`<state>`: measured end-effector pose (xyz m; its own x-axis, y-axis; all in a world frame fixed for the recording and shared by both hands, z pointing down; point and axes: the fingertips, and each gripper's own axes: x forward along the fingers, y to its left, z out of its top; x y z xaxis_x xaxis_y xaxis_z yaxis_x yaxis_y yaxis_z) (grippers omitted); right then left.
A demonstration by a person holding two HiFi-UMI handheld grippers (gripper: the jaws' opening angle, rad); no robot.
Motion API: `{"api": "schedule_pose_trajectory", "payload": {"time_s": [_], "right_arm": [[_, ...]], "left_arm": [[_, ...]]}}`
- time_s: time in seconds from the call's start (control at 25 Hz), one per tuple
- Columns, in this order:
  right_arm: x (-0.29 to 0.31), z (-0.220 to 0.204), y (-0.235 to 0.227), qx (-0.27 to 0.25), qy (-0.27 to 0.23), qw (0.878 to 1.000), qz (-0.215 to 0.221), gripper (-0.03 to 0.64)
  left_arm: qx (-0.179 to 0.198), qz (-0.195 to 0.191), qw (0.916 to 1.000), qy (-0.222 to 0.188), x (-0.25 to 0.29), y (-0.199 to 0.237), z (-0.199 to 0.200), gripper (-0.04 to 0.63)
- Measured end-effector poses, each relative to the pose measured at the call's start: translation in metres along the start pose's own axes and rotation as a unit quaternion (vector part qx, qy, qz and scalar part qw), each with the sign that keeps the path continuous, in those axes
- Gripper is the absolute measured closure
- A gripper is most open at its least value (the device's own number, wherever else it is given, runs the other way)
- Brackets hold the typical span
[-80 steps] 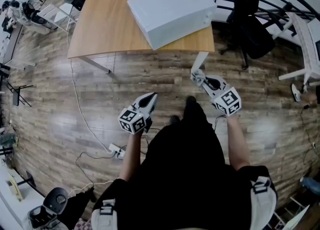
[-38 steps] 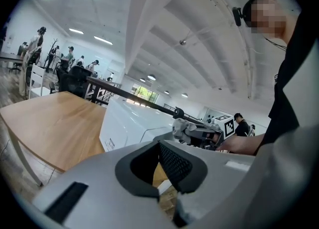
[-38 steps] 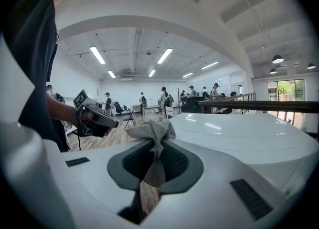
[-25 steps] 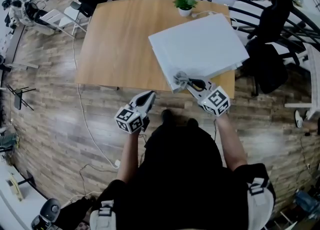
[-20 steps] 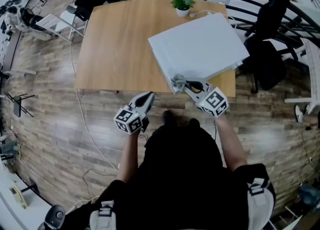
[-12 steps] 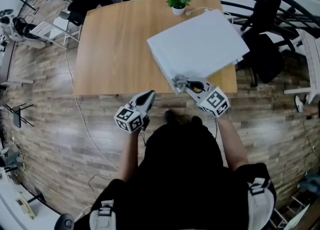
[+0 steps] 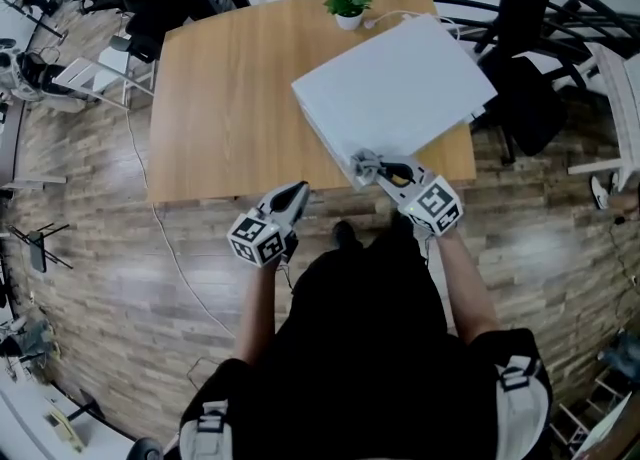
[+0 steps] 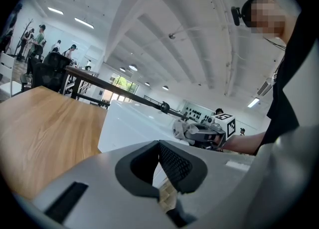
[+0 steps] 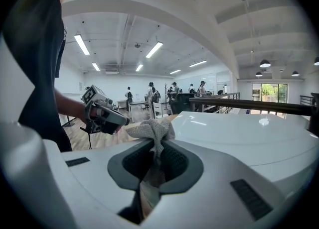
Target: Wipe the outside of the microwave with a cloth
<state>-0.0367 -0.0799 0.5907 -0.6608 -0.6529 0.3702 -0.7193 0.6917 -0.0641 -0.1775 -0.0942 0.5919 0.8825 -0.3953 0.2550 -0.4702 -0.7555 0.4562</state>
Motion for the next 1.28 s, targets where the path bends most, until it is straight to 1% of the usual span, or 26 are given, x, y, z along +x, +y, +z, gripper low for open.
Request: {"api": "schedule_pose_trajectory", "payload": {"time_s": [0.24,0.36,0.6,1.04,1.16,1.28], "right_arm": [[-0.008,-0.001,-0.014,0.004,0.006,1.000,-0.004,0.584],[-0.017,-0.003,-0.020,0.002,0.008,1.000,0.003,0.584],[-0.031,-0.007,-0.047,-0.007,0.017,1.000,0.017,0.583],[-0.052,-0.014,-0.078,-0.010,0.014,0.999,0.033,0.583],[-0.060,-0.015,-0.092,-0.021,0.011,0.999,0.036,0.583],[-0.071,-0.018,-0.110,-0.021,0.015,0.999,0.030,0.583]], "left_arm": [[-0.002,0.007,1.0000,-0.001,0.008,-0.009,0.002,0.592],[-0.005,0.013,0.9999,-0.006,0.014,-0.019,0.002,0.592],[-0.004,0.023,0.9997,-0.011,0.034,-0.038,0.006,0.592],[-0.001,0.052,0.9984,-0.022,0.057,-0.062,0.012,0.592],[0.001,0.060,0.9979,-0.026,0.065,-0.069,0.015,0.592],[0.000,0.067,0.9973,-0.030,0.075,-0.076,0.015,0.592]]}}
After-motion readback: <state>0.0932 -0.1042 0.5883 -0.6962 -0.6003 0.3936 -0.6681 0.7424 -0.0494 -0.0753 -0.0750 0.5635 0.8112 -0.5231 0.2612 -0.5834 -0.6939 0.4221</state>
